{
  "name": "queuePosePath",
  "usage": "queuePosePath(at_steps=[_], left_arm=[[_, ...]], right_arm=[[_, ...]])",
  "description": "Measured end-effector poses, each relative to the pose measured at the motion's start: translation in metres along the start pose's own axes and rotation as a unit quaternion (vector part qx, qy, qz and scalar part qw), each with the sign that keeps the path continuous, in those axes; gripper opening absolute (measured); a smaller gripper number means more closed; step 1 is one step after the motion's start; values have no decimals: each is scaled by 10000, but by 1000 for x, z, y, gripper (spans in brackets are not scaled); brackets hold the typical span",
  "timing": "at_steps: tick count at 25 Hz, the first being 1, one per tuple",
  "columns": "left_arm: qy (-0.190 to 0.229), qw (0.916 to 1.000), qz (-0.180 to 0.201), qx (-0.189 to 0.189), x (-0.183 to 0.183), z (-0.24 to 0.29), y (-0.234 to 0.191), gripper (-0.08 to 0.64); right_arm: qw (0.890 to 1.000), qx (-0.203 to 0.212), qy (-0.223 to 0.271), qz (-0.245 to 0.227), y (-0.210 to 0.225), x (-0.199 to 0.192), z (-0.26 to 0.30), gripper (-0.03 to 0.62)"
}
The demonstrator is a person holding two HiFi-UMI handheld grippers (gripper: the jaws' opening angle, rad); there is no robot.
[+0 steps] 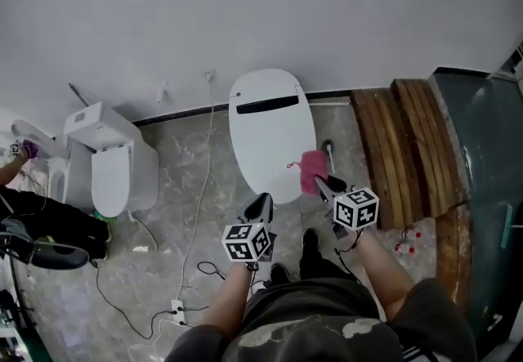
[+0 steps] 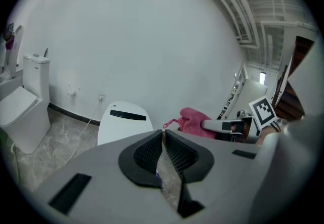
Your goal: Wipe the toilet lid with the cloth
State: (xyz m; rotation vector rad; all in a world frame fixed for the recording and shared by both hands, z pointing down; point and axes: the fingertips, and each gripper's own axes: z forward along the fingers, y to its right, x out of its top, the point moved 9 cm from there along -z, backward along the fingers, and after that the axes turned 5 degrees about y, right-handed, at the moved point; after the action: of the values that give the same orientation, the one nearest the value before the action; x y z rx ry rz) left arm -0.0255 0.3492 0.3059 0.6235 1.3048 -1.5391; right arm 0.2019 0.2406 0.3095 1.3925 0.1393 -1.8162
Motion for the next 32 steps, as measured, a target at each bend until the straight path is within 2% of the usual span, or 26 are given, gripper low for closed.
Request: queuePosePath(at_steps=[8, 11, 15, 19, 23, 28, 32], left_arm=[[378, 9975, 453, -389, 21, -43, 18, 28], [421, 9960, 586, -524, 23, -53, 24, 28], [628, 9944, 670, -515, 35, -68, 25, 27], [813, 9923, 791, -502, 44, -79, 30, 27], [843, 9925, 735, -500, 44, -89, 30, 27], [617, 9950, 665, -412, 32, -96, 30, 26], [621, 9954, 620, -380, 26, -103, 31, 26]], right_arm=[[9982, -112, 576, -96, -34, 25, -32, 49], [9983, -119, 545, -149, -39, 22, -42, 49], [9982, -82, 515, -304, -50, 22, -51, 49], [9960, -53, 613, -650, -60, 21, -63, 49], [9930, -6, 743, -918, -73, 19, -72, 49], [9938, -93, 748, -821, -78, 7, -81, 49], [9940, -176, 754, -775, -80, -1, -87, 49]])
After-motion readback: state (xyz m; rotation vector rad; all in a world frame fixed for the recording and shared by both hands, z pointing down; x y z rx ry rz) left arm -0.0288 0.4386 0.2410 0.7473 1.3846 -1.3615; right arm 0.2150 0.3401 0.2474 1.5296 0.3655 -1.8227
